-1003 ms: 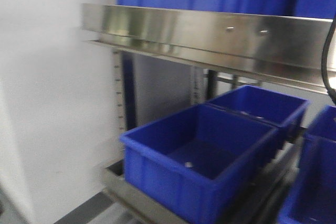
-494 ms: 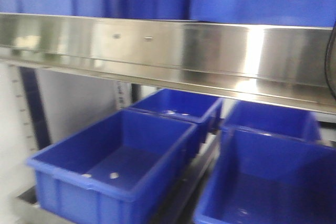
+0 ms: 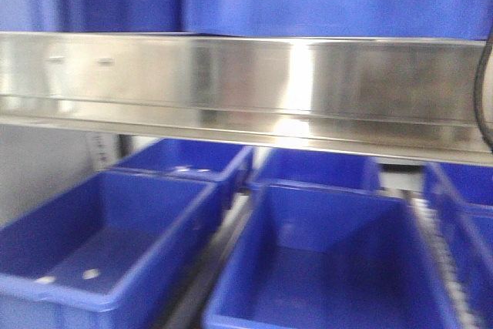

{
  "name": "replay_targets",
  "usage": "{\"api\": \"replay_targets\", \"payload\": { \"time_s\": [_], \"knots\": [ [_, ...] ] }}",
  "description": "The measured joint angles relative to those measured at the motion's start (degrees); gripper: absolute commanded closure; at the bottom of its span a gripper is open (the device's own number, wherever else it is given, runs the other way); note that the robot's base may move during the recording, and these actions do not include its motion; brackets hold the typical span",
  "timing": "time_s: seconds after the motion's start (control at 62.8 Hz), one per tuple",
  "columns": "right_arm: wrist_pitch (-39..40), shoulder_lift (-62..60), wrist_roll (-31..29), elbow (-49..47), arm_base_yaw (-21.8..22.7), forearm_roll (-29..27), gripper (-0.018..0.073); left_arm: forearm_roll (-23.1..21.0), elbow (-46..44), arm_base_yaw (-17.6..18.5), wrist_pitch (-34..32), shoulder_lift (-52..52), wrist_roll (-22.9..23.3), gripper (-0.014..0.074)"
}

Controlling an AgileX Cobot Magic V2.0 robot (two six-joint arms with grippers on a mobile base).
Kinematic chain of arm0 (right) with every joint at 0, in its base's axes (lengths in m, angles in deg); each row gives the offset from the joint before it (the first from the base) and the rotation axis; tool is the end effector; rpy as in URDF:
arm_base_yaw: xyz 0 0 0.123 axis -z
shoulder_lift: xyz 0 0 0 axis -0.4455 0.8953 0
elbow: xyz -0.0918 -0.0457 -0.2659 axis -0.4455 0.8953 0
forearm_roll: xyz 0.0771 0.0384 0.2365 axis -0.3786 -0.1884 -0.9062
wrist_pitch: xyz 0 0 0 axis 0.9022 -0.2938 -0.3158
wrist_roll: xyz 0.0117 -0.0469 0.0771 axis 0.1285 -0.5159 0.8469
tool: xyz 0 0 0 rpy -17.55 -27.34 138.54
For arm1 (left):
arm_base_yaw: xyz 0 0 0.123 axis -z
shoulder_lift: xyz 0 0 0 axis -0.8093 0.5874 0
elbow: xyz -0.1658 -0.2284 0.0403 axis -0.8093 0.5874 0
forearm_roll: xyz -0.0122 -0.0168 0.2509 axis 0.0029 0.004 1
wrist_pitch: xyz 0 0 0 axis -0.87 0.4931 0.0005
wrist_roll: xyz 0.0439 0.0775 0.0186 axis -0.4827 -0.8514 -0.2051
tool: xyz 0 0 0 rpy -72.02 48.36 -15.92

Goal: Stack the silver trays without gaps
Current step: 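Drive the base to the other rack carrying the tray, then raise the held tray over the rail toward the larger silver tray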

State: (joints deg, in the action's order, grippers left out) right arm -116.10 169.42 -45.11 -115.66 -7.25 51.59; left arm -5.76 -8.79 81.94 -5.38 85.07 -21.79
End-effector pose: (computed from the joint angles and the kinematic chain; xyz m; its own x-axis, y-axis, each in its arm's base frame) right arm 0.2838 0.1834 0.3942 -0.8670 -0.1565 -0.4732 -0.2429 0.9617 0.1270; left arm 0.2669 -0.1402 0.4093 -0.8649 0.1036 -0.4911 0.2022 0.9675 -0.1520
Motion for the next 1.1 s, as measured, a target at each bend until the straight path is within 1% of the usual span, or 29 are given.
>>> {"api": "replay_targets", "payload": {
  "time_s": [1.099],
  "knots": [
    [0.0,0.0,0.0,0.0,0.0,0.0,0.0504,-0.1,0.0,0.0,0.0,0.0,0.0,0.0645]
  ]
}}
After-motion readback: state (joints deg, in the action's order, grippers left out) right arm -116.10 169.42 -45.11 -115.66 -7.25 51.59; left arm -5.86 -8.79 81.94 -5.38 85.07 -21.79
